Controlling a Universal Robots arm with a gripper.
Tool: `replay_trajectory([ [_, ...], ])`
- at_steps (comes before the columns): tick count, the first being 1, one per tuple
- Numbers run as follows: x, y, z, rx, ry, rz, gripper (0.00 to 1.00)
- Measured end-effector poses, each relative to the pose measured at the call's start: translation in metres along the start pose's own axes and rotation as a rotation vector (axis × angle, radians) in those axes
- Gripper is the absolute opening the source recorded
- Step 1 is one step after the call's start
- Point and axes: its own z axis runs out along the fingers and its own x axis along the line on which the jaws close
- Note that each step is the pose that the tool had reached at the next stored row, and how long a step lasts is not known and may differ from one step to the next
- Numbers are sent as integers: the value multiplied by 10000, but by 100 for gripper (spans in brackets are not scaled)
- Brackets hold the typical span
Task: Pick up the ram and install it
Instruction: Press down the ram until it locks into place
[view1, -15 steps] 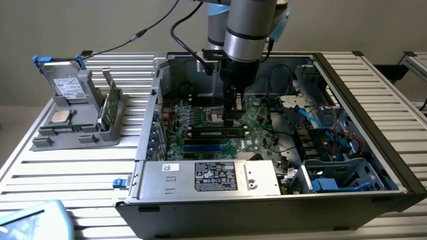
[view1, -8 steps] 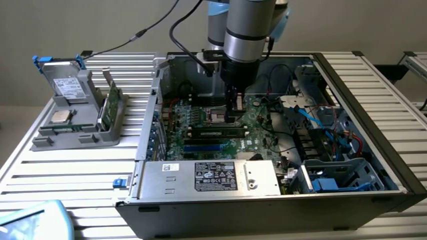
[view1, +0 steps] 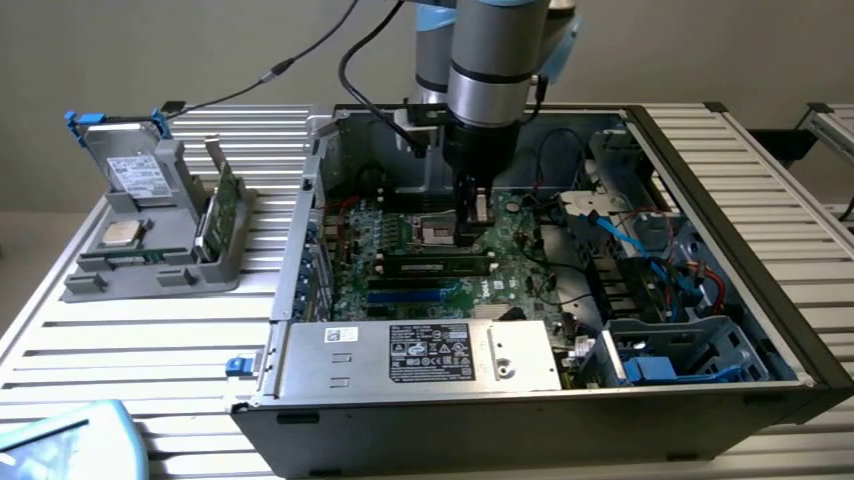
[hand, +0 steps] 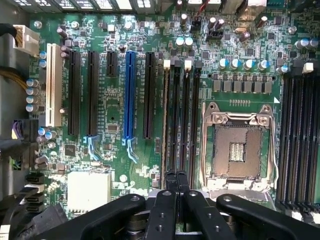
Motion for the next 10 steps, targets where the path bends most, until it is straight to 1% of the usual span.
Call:
replay_trajectory([
  [2,-1,7,25,65,1,9,11],
  [4,-2,13,41,107,10,28,11],
  [8,8,17,44,116,45,63,11],
  [10,12,17,44,113,92,70,11],
])
